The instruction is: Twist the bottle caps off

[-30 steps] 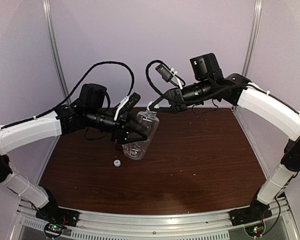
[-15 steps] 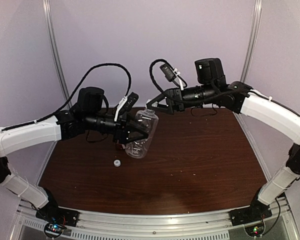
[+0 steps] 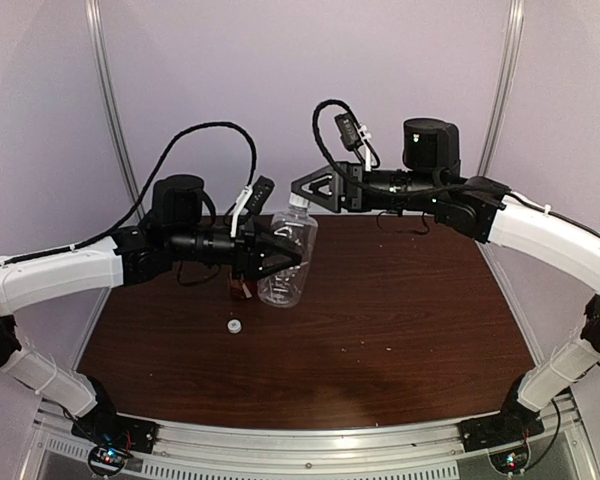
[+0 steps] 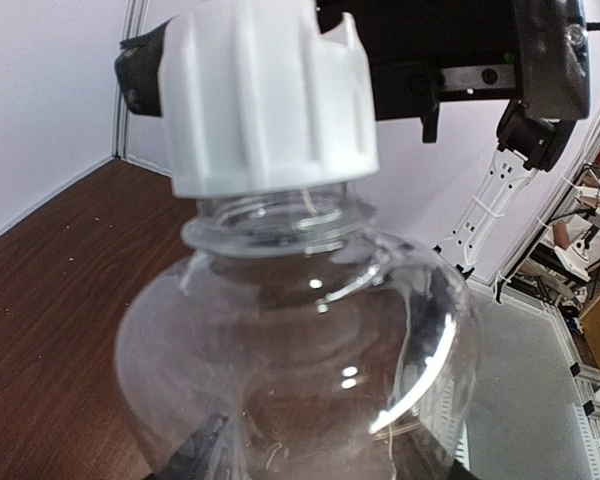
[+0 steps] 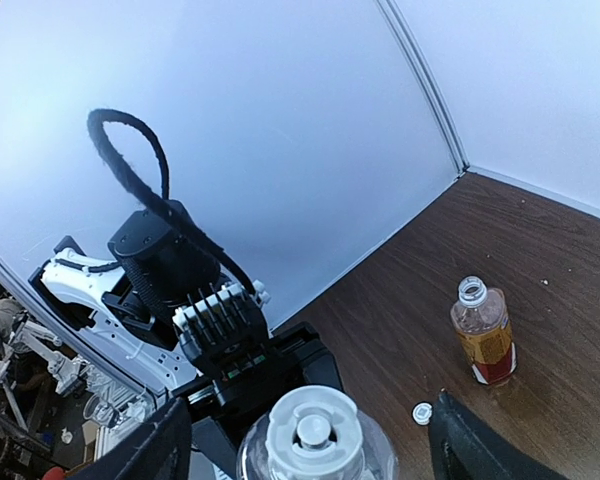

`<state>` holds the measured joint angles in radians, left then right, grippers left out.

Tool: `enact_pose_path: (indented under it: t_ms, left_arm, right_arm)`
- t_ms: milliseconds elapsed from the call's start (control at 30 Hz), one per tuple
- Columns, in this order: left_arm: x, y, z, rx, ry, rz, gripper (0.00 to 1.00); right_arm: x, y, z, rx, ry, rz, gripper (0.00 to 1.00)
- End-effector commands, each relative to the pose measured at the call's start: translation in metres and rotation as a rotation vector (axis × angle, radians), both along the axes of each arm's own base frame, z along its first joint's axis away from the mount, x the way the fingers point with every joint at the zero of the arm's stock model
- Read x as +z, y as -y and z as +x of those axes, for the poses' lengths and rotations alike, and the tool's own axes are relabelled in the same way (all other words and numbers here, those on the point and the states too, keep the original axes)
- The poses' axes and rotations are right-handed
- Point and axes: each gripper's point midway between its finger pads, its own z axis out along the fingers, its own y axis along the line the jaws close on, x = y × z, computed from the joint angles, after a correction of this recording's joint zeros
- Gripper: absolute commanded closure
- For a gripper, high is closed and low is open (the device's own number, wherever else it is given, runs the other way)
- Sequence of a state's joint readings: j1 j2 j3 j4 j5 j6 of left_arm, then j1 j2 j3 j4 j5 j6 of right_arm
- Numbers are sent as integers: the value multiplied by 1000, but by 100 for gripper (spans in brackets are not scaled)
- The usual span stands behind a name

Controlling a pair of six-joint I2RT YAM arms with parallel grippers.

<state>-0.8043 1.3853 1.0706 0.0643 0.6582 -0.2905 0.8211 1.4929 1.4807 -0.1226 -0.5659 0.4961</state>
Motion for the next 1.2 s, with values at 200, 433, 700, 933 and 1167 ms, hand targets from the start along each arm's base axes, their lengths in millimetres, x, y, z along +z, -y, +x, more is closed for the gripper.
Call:
enact_pose_path:
  t_ms: [200,433,700,933,1167]
  left_arm:
    - [25,5,0,8,39,-80,71]
    - [24,5,1,9,38,-78,71]
    - [24,4,0,10,42,-77,71]
    - [23,4,0,11,43,-75,72]
    - [24,4,1,13,43,-86,72]
  right_arm:
    - [4,-3,1,-28,-1,42,40]
    - [0,-8,0,-7,-9,42,48]
    - [-3,-11,0,8,-17,41,55]
    - [-5,-12,0,12,-20,38,61]
    - [-2,-12,-4,32,-10,47,87]
